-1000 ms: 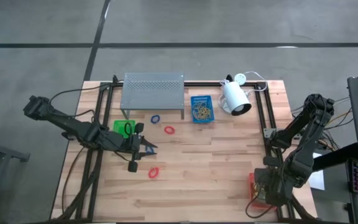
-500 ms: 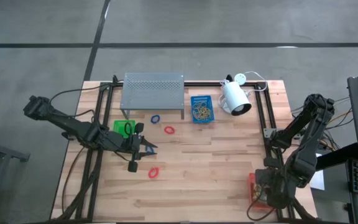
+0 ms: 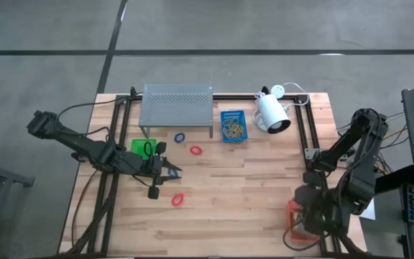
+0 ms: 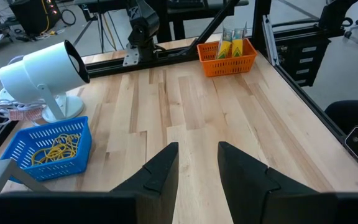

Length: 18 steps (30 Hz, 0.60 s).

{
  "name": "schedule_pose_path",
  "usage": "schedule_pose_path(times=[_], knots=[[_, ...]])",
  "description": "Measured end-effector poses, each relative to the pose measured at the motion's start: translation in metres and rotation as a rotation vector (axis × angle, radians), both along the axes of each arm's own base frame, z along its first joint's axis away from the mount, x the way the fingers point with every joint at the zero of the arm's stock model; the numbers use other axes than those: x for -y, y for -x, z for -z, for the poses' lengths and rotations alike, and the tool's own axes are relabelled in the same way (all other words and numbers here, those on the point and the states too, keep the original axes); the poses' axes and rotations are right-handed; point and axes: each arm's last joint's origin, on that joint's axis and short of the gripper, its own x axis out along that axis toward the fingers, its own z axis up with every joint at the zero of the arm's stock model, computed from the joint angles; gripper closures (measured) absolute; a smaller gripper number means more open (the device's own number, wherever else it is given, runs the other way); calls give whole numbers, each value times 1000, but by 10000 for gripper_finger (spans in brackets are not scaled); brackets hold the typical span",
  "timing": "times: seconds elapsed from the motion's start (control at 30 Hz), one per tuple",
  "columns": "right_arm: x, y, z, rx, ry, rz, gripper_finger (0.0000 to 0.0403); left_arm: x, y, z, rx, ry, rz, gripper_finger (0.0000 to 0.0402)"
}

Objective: Pick & Place Office Desk Supplies
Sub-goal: Put the orange spring keychain into the green bin

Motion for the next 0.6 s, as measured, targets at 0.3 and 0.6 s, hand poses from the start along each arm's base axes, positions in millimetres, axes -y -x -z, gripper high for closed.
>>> schedule_pose_path(times=[0.3,0.6], knots=[[6,-12,-7,391,215,95,243,0,0,0,0,0,0,285],[5,-36,8,531,334,73,260,0,0,0,-1,3,-1,285]])
